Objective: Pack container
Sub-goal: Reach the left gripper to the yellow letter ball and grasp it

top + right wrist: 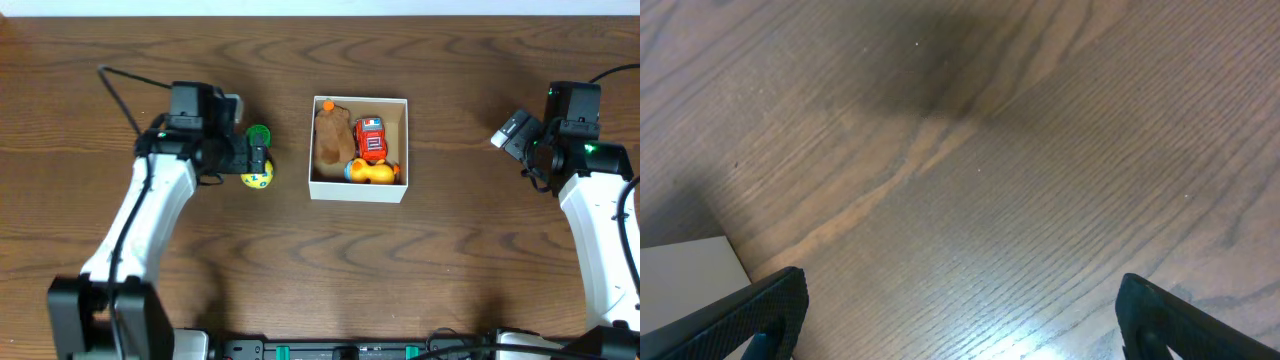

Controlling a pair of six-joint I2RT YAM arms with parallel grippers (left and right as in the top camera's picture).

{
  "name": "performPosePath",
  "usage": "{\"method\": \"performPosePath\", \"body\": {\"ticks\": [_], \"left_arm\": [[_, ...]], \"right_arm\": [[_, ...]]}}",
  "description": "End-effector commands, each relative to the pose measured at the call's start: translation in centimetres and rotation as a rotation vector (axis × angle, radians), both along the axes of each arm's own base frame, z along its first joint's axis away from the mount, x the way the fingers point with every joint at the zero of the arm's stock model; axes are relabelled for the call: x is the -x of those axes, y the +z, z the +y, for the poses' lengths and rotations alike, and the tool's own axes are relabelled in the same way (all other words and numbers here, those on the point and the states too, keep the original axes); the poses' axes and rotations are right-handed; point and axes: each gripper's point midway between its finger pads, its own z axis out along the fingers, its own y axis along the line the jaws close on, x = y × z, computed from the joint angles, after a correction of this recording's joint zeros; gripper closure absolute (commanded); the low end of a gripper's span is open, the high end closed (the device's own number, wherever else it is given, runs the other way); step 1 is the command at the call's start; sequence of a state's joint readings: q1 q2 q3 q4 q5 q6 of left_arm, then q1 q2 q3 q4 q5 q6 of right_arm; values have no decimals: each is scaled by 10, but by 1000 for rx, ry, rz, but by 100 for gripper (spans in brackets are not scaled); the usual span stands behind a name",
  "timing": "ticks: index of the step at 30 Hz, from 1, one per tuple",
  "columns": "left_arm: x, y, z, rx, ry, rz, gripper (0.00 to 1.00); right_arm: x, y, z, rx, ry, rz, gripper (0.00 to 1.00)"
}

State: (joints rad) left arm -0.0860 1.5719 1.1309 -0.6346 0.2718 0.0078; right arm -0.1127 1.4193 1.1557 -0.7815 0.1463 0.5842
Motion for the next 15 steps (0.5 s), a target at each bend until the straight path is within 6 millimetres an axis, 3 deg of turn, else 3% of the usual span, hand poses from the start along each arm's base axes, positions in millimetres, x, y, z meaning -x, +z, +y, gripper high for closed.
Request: {"method": "performPosePath", "body": {"ticks": [1, 4, 15], "left_arm": [[-2, -23, -3, -8, -30, 61, 2], [0, -43, -2, -19, -48, 113, 2], [3, -72, -2, -57, -82, 173, 2]], "right_arm": [[0, -2, -3, 5, -3, 7, 1], [0, -2, -3, 5, -3, 7, 1], [0, -2, -3, 5, -3, 7, 1]]}}
